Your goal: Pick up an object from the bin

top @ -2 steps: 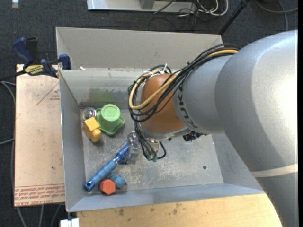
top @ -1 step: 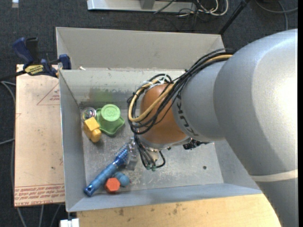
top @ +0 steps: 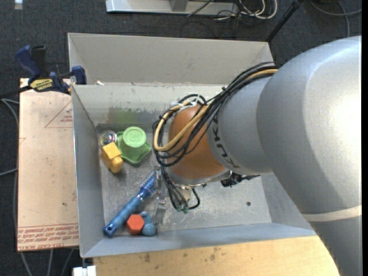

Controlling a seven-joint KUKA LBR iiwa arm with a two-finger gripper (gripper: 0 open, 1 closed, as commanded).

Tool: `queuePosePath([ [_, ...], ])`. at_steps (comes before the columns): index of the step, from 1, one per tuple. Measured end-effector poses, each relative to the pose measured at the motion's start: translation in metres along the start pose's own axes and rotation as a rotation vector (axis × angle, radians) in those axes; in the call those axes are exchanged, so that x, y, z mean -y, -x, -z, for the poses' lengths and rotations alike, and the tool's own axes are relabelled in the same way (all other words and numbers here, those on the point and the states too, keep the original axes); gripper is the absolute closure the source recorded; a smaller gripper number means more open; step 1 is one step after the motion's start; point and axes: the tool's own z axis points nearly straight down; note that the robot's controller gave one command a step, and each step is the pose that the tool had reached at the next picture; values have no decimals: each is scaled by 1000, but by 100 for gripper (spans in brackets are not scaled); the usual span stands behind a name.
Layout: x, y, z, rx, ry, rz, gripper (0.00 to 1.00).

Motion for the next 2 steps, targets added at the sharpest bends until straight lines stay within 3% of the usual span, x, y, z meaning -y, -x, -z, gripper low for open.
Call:
queuePosePath([
  [1, -60, -13, 2, 20, -5, 139, 0],
  [2, -90, -16, 3, 18, -17, 353, 0],
])
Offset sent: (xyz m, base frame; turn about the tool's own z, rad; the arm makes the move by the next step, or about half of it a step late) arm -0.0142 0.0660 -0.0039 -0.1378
